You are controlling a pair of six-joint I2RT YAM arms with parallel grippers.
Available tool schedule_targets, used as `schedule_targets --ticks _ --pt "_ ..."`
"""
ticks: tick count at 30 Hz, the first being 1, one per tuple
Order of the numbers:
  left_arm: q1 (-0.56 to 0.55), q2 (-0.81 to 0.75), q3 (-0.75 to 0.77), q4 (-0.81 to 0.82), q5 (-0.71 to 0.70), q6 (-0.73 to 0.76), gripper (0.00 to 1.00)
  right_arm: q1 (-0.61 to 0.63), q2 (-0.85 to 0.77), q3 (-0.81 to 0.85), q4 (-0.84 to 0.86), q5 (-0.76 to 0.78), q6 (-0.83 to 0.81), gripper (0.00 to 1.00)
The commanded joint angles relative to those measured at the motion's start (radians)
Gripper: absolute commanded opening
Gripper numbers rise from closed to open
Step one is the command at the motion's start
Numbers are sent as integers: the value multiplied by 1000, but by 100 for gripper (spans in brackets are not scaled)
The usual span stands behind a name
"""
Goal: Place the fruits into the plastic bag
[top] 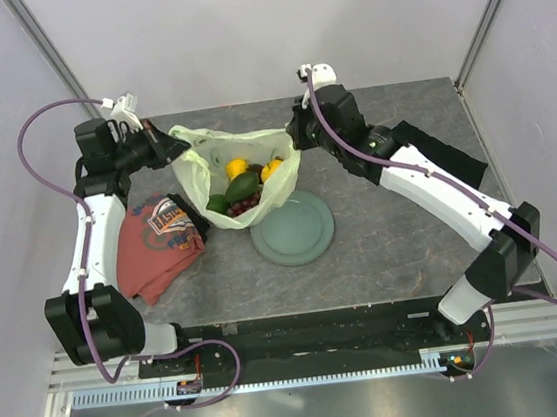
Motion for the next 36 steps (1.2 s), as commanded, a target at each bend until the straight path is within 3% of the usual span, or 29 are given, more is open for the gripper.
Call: schedule_targets --ticks 1,4,9,19,28,30,31,33,34,35,36 --pt "3 11 162 59 65 -97 2 -19 43 196 32 2 -70 0" --pt "6 27 271 88 94 -163 1 -31 75 380 26 22 -105 0" --pt "35 57 327 234 165 -353 2 -56 126 486 32 42 -133 0" --pt "45 201 186 282 218 -343 2 -99 205 269 121 4 -128 0" --pt "46 189 164 236 185 -220 4 -100 221 245 131 -26 -113 0" --pt "46 174 161 236 169 -199 16 -103 210 242 134 -26 -114 10" --pt "45 153 158 236 165 -190 34 -103 200 236 133 -24 -117 15" --pt "43 124 146 237 134 -159 56 -102 186 230 133 -27 -121 46" --pt "45 87 140 237 119 -148 73 -103 164 219 136 -29 -124 56" --pt "45 68 132 246 87 -133 82 -102 150 212 139 -30 -127 69" --pt "45 48 115 251 71 -125 91 -102 137 201 142 -29 -133 75"
